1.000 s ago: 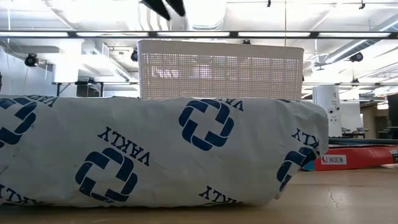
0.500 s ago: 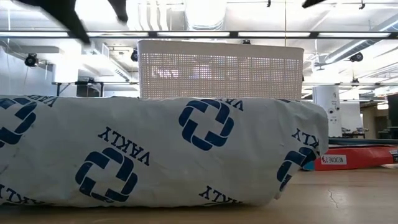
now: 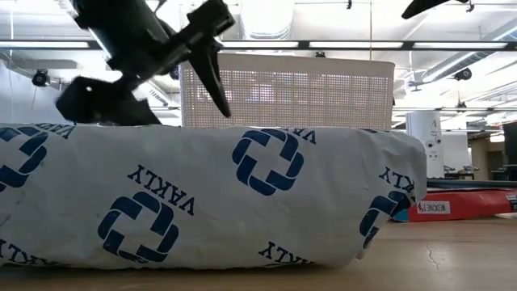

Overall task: Pick & place medical supplies in basket/bin
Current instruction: Put the green bandage into the white bin

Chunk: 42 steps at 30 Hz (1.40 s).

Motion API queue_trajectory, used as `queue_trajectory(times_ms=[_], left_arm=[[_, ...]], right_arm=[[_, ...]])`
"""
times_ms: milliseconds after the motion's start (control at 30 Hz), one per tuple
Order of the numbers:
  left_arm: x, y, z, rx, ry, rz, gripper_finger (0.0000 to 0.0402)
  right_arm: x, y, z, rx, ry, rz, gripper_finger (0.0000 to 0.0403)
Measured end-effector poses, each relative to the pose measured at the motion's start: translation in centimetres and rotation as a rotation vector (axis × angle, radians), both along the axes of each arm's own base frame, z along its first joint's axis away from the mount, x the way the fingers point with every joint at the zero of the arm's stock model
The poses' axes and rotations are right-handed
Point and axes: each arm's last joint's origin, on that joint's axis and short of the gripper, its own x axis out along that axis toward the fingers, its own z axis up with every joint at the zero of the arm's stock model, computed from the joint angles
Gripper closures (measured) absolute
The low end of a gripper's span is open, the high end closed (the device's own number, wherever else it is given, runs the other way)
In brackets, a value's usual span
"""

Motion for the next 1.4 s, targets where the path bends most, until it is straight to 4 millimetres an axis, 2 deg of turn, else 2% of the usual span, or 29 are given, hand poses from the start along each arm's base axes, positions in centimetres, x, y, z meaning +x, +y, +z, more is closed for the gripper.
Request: queue_trajectory(times_ms=[133,367,500,667,867,1067,1267,1400], left_arm=[[0.4,0.3,-1.1,-0.022,0.0,-0.014,0.0093],[2.2,-0.5,-3.3,0.008,0.086,-0.062,0.0093],[3.1,-0.9,-4.5,0.035,0.196,-0.094,0.0093],[3.0,-0.8,-4.1,0.097,0.344,-0.086,0.0099],[2.7,-0.1,-3.2,0.184,0.359,-0.06,0.0128],[2.6,0.8,-3.9,0.19,0.395,-0.084,0.0134],[2.8,2.3,-5.2,0.066,0.399,-0.067,0.0135],[2.5,2.5,-5.3,0.088,0.418,-0.07,0.0153]], right_arm=[[0.2,0.1,-0.1,-0.002,0.006,-0.002,0.0039],[0.3,0.1,-0.7,0.003,0.012,-0.03,0.0039],[0.3,0.1,-1.4,0.006,0.027,-0.043,0.0039],[0.3,0.2,-2.5,0.02,0.047,-0.068,0.0039],[0.3,0.2,-2.8,0.029,0.054,-0.072,0.0039],[0.3,0.2,-2.8,0.016,0.054,-0.07,0.0039],[0.3,0.2,-2.8,0.01,0.058,-0.064,0.0039],[0.3,0.2,-2.8,0.007,0.06,-0.062,0.0039]])
